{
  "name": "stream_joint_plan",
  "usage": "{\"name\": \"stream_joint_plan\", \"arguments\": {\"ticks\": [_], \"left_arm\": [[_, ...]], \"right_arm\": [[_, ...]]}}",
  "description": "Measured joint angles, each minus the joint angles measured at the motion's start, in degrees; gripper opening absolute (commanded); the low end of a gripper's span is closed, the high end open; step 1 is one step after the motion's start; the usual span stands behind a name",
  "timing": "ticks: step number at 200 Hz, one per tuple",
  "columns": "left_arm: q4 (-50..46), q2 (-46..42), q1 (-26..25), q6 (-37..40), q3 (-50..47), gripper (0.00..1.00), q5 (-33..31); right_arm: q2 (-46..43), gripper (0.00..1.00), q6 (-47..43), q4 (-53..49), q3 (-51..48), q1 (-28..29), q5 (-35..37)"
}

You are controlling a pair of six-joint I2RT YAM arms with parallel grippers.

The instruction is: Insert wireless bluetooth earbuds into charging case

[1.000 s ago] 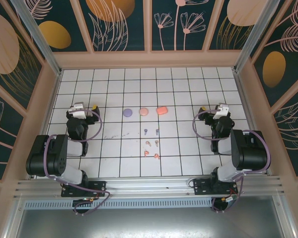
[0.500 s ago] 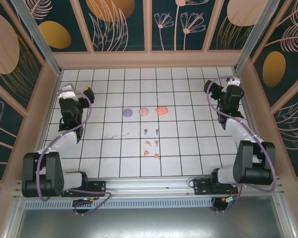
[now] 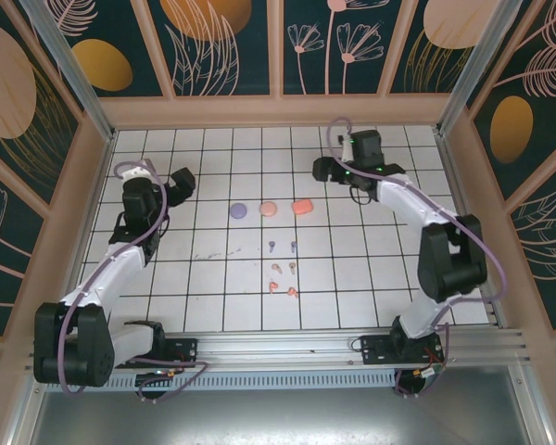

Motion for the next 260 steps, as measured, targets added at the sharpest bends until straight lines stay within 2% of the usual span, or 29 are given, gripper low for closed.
{"name": "stream_joint_plan", "arguments": {"ticks": [27, 70, 118, 167, 230, 260], "left_arm": [[-1.20, 0.63, -2.93, -0.70, 0.72, 0.99, 1.46], [-1.44, 1.88, -4.44, -1.20, 0.74, 0.99, 2.27], [-1.64, 2.38, -4.50, -1.22, 0.74, 0.99, 2.27], [-1.64, 2.80, -4.50, -1.25, 0.74, 0.99, 2.45], [-1.64, 2.95, -4.50, -1.27, 0.74, 0.99, 2.97], [-1.62, 2.95, -4.50, -1.31, 0.74, 0.99, 2.95]], "right_arm": [[7.82, 0.84, -1.31, -6.14, 4.94, 2.97, 0.66], [16.46, 0.84, -2.69, -11.91, 9.99, 6.45, 2.84], [20.11, 0.84, -3.98, -15.26, 14.75, 10.56, 6.58], [23.71, 0.83, -4.52, -17.14, 17.05, 11.78, 10.67], [24.83, 0.71, -5.51, -18.21, 18.14, 11.82, 12.31], [25.14, 0.70, -5.57, -18.45, 18.38, 11.82, 12.46]]}}
